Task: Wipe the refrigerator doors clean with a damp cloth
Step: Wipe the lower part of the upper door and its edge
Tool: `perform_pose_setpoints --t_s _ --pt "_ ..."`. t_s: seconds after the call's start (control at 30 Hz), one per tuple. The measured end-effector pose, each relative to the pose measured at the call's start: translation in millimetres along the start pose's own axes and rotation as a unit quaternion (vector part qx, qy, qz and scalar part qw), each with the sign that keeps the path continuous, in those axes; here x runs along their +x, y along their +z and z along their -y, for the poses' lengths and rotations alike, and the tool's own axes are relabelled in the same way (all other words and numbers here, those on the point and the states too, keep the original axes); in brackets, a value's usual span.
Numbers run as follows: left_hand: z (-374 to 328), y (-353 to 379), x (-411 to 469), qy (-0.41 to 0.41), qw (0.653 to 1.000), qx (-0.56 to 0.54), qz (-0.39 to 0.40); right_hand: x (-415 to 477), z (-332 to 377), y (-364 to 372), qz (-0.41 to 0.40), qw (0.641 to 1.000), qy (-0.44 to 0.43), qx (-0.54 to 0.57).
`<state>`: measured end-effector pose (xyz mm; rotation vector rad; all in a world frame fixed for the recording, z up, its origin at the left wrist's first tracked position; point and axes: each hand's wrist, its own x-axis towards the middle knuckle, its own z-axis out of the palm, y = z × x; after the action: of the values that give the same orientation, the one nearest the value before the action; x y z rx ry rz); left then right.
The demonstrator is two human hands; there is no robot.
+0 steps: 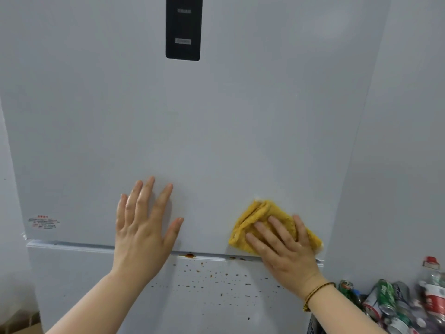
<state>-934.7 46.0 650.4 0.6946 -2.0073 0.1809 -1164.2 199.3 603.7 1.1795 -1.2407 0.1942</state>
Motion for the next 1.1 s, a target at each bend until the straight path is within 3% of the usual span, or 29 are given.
perform_pose_setpoints --t_s 0.17,0.27,0.4,0.53,0.77,1.0,1.1 --pt "-33 5 23 0.083 0.994 -0.054 -0.049 26 -21 -6 -0.073 0.980 0.183 0.037" --pt "-49 11 45 0.123 0.985 -0.084 -0.087 49 -39 -9 -0.164 0.936 0.296 0.096" --pt "-78 14 86 0.177 0.966 -0.121 -0.147 84 -86 -28 -0.247 0.826 0.449 0.234" --pt "-115 15 125 0.227 0.946 -0.149 -0.175 105 -135 -50 -0.267 0.679 0.548 0.409" --pt "-156 10 156 0.256 0.939 -0.100 -0.206 99 -196 -36 -0.254 0.595 0.546 0.532" --pt "-189 -8 173 0.183 0.950 -0.042 -0.247 114 -246 19 -0.208 0.585 0.419 0.662" --pt "-215 -18 183 0.118 0.958 -0.037 -0.258 127 -257 34 -0.206 0.612 0.322 0.692"
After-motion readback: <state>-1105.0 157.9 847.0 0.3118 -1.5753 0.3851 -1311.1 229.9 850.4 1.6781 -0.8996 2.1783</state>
